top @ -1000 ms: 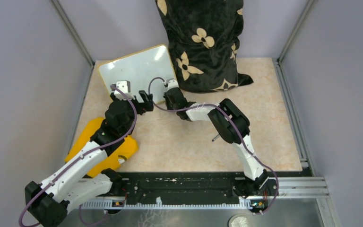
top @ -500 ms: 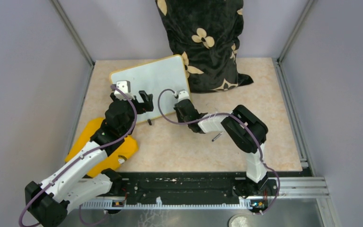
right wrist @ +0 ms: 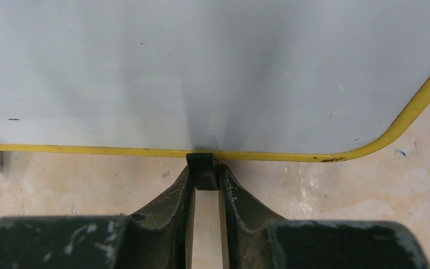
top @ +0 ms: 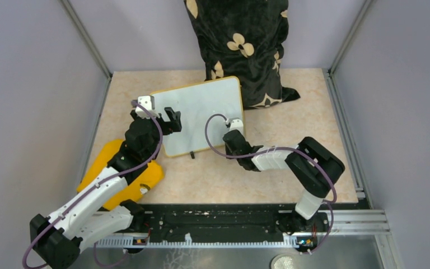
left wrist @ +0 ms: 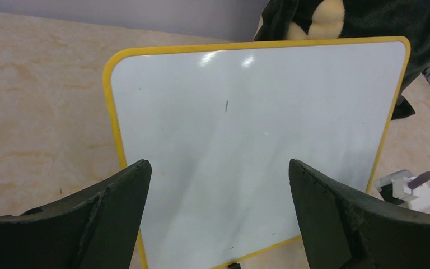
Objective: Write a sentence on the whiteboard
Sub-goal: Move the whiteboard stand to the center of the board.
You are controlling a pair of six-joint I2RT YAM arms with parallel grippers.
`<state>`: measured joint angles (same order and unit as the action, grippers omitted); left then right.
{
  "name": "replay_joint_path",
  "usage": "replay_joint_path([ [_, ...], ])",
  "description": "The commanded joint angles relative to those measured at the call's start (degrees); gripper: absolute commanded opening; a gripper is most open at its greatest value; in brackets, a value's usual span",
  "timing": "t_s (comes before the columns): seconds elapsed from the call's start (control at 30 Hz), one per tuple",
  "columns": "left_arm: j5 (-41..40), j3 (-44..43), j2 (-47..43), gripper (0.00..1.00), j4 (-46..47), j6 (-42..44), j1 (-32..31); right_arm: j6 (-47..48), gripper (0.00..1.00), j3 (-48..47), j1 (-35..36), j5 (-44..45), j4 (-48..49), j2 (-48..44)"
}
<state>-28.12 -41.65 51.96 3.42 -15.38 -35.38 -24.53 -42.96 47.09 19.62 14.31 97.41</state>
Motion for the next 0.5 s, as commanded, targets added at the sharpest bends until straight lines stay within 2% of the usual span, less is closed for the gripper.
replay_joint_path([
  [0.0,-1.06,-1.0,0.45,0.98,0.0,0.18,-0.23,-6.94,0.09,2.44,0.37,6.22,-6.34,-4.25],
  [0.27,-0.97,-0.98,1.73,0.98,-0.08,0.08,-0.29,-11.39,0.07,6.52,0.37,11.99,-9.01,-8.8],
  [0.47,-1.23,-0.98,2.23,0.98,-0.17,0.15,-0.31,-11.77,0.07,7.43,-0.83,11.82,-9.17,-9.29],
])
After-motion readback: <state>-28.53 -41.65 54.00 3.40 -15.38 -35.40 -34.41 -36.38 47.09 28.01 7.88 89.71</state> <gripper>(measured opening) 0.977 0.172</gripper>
